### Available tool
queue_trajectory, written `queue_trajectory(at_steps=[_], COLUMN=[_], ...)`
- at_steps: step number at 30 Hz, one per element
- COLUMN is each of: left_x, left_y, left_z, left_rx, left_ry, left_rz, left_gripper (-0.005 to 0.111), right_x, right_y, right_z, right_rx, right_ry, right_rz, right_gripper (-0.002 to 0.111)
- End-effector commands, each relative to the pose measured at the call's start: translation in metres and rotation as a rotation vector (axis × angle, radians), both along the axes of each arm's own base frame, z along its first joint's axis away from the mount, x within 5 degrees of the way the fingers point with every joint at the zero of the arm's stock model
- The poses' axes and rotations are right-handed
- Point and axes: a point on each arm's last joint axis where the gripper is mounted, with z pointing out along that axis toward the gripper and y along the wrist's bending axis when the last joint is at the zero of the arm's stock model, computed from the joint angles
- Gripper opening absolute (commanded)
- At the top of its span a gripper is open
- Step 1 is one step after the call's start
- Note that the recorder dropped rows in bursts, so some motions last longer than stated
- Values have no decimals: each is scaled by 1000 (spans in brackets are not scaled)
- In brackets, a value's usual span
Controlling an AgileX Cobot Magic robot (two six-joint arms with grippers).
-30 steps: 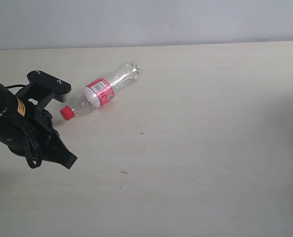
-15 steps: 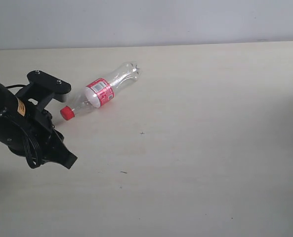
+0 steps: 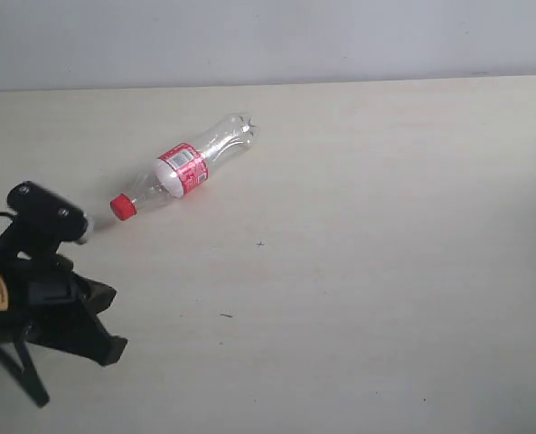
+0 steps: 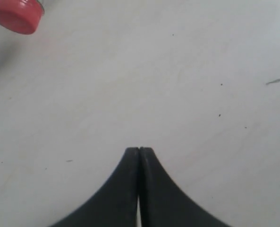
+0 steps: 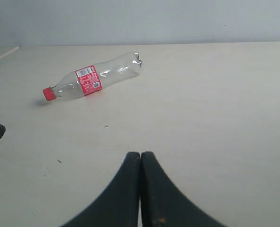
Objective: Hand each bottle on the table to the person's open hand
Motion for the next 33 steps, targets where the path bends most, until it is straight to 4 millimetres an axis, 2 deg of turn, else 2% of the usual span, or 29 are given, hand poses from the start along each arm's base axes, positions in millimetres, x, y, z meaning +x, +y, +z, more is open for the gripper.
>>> queue_trajectory(at_steps=[1,4,7,33], left_x=[-26,-40,-47,-46], left_y=[8,6,5,5], left_z=[-2,6,9,9], left_rx=[-131,-245,-278,-264], left_ry=[-260,-411,-465,-473], left_rz=[-54,-123,-171,-171], left_gripper=[0,0,0,0], right_x=[0,0,0,0], right_y=[0,0,0,0], right_z=[0,0,0,0], right_rx=[3,3,3,3], right_ry=[-9,-9,-9,-9], right_rz=[-1,-1,-1,-1], right_gripper=[0,0,0,0])
